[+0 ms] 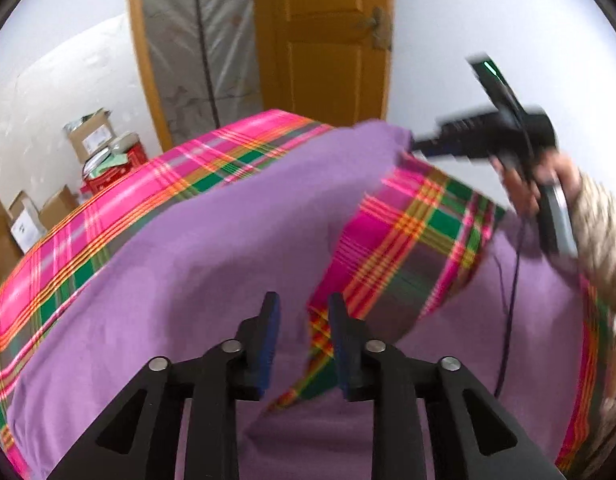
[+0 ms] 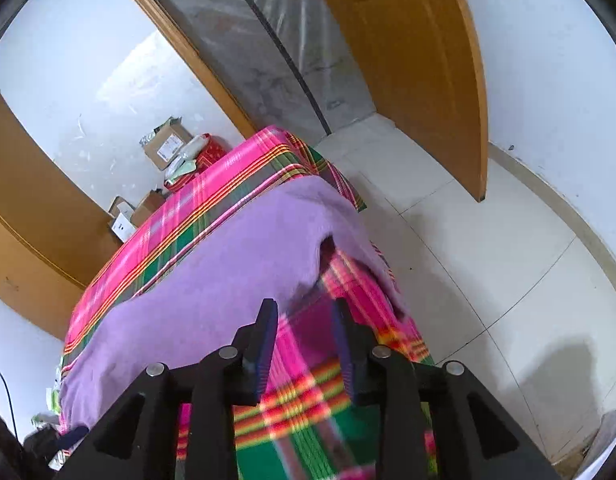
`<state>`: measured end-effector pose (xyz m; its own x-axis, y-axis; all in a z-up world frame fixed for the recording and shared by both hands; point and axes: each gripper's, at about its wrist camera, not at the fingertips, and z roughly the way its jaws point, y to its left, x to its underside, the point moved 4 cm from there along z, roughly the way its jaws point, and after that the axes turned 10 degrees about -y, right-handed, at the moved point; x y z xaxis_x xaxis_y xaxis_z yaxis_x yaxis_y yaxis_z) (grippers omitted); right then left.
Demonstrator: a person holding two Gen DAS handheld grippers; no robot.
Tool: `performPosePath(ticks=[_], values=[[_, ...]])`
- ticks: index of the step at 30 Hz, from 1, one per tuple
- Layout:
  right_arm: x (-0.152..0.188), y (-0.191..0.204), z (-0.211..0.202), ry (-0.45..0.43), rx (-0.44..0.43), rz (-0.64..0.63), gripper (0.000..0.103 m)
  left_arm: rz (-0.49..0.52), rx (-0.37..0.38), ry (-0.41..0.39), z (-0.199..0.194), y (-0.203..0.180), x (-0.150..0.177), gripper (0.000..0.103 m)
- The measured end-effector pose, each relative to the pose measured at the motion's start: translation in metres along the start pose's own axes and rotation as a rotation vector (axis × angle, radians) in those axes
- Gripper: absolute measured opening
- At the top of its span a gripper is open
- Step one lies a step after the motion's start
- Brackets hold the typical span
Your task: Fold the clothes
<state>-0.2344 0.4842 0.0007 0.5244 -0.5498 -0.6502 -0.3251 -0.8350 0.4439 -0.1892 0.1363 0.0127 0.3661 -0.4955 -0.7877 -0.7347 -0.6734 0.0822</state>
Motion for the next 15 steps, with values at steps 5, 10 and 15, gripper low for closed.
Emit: performPosePath(ticks=[5, 10, 15], values=[[-0.014, -0.005, 0.025, 0.044, -0.044, 0.038, 0.037, 0.125, -0.12, 0.063, 0.017, -0.013, 0.014, 0.029], [-0.023, -0.006, 0.04, 0.043, -0.056, 0.085, 0.037, 0.196, -0.213, 0.121, 0.037, -0.008, 0.021, 0.029], [-0.029, -0.01, 0.049, 0.032, -0.05, 0.124, 0.014, 0.19, -0.166, 0.118, 0.04, -0.008, 0.022, 0.013]])
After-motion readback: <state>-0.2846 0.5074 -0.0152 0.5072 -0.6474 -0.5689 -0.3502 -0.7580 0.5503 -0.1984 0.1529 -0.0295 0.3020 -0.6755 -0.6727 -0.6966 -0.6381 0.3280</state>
